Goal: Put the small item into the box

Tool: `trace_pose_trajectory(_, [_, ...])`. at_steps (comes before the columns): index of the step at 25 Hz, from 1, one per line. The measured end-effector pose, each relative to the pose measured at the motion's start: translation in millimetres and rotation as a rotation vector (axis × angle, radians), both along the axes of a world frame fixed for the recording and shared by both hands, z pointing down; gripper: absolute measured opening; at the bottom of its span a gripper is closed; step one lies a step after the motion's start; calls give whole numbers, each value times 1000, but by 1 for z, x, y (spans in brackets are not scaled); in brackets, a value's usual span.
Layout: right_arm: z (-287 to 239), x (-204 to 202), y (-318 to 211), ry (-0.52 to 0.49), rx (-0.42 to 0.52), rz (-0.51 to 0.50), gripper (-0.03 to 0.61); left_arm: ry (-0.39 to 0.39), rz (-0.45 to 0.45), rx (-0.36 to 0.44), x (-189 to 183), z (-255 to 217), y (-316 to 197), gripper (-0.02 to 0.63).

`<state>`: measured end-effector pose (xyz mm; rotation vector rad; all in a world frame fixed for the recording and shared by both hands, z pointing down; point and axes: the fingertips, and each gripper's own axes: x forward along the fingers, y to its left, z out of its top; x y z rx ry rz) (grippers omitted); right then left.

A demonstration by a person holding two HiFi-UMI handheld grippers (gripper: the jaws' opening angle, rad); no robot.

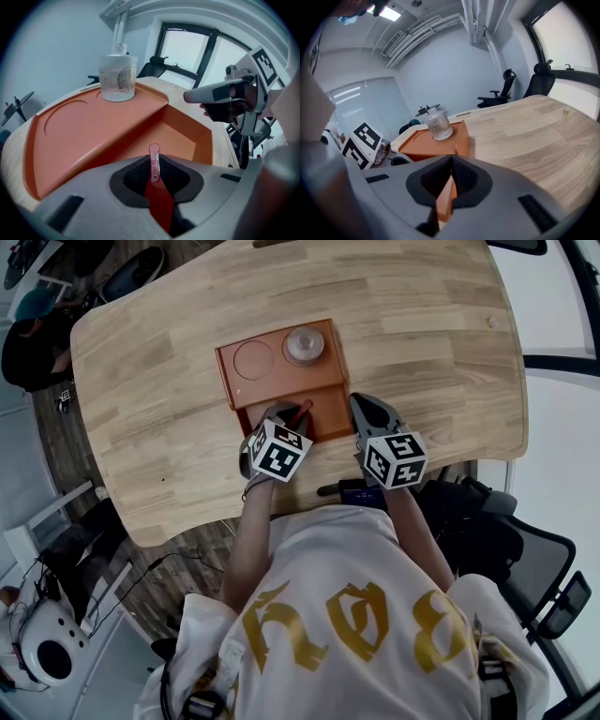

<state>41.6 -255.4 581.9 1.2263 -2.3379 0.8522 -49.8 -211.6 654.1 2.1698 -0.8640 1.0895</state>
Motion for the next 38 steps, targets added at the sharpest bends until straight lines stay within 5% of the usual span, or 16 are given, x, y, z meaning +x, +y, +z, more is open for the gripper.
trace_pose_trajectory(18, [-9, 1, 5, -4, 17, 2, 12, 18, 5, 2, 0, -5, 6, 61])
trace_pose_trajectory(24, [-18, 0, 9, -7, 40, 0, 12, 117, -59, 34, 0, -25, 0, 60])
trace_pose_trajectory(31, [-35, -7, 19, -17, 77, -22, 12, 153, -121, 180, -10, -64, -8, 29])
trace_pose_trajectory(38, [-54, -9, 29, -23, 122, -31, 12, 280, -212, 200, -15, -99, -4, 11])
